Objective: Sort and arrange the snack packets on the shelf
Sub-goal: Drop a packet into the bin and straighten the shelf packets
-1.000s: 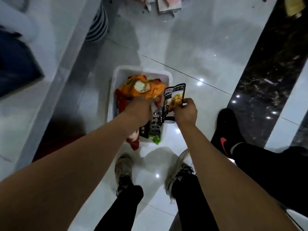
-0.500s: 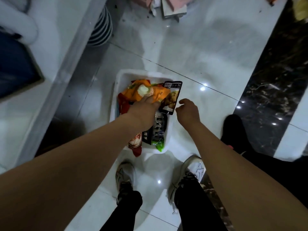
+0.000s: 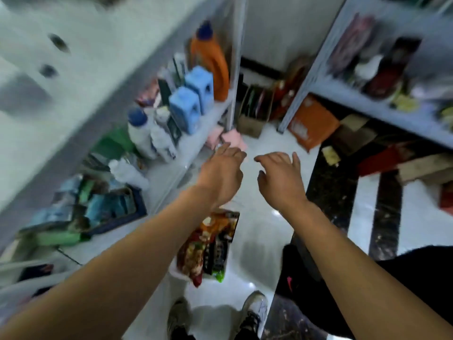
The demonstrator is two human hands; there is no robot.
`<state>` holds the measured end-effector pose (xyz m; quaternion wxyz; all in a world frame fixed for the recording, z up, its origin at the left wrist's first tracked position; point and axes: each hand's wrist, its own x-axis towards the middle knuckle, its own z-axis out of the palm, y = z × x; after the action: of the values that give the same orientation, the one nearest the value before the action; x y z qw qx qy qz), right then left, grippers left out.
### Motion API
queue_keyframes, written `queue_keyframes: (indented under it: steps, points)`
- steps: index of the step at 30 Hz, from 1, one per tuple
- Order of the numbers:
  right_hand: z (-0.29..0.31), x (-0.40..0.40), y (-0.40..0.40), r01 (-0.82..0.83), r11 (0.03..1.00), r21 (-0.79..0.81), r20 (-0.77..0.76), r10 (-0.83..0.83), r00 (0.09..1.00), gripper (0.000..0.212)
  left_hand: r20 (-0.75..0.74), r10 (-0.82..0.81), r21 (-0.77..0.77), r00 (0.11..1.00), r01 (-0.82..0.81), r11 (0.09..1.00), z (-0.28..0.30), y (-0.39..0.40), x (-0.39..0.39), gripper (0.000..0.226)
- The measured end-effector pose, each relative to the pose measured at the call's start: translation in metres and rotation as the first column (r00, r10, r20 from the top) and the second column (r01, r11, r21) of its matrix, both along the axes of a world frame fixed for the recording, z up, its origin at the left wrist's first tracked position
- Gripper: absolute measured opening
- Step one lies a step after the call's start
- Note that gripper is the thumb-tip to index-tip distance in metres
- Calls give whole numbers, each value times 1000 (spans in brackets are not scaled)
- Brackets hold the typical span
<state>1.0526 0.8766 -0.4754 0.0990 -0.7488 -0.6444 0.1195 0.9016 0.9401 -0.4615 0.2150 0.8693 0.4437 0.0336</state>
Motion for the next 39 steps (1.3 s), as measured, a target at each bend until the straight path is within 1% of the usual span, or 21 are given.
queue_keyframes:
  steps: [2,4,6,9,10,12,14,15,17,19,20,24,28,30,32,36,39]
  points:
    - [82,-11,6,-7,994,106,64,0,998,38,78,-3,95,997,-5,995,81,13,-11,53]
    - [156,-21,16,-5,970,242,119,-25,993,34,180,-36,232,983,-7,973,158,28,-22,51]
    - [225,-34,24,1,943,333,129,-46,990,38,278,-74,327,958,-23,945,232,35,-38,48]
    - [315,-58,42,-16,890,456,136,-52,989,40,348,-78,444,934,-91,891,329,42,-69,58]
    - [339,-68,47,-33,871,491,146,-44,988,41,370,-74,488,926,-126,864,352,43,-82,58]
    - [384,-96,59,-89,821,564,178,-15,984,41,433,-95,567,896,-189,802,399,42,-114,52]
    - [412,-124,72,-116,788,605,176,10,984,42,436,-67,599,898,-234,766,430,37,-141,45]
    - [427,-142,79,-133,757,640,162,36,986,42,431,-43,610,901,-256,750,445,35,-159,44]
    - [445,-173,95,-168,695,699,144,94,985,40,453,-7,618,892,-309,723,463,36,-186,43]
    - [457,-203,112,-211,649,731,137,164,977,40,454,26,648,891,-350,677,476,36,-214,42]
    - [460,-215,120,-234,641,730,139,197,971,40,445,66,649,893,-373,663,479,38,-226,41]
    - [466,-250,154,-314,630,710,154,296,943,45,363,326,611,873,-487,624,477,50,-269,38]
    - [468,-265,189,-339,633,696,194,288,938,48,301,482,587,823,-558,586,466,59,-288,51]
    - [472,-268,205,-354,640,682,226,276,934,49,301,510,584,806,-578,569,463,63,-287,55]
    - [476,-270,221,-350,648,676,230,267,936,48,307,503,598,808,-575,559,463,65,-285,58]
    - [484,-267,243,-322,675,663,214,241,947,40,304,496,609,813,-567,555,462,67,-289,60]
    - [489,-265,252,-357,686,634,258,248,934,32,293,513,597,807,-574,561,459,69,-294,59]
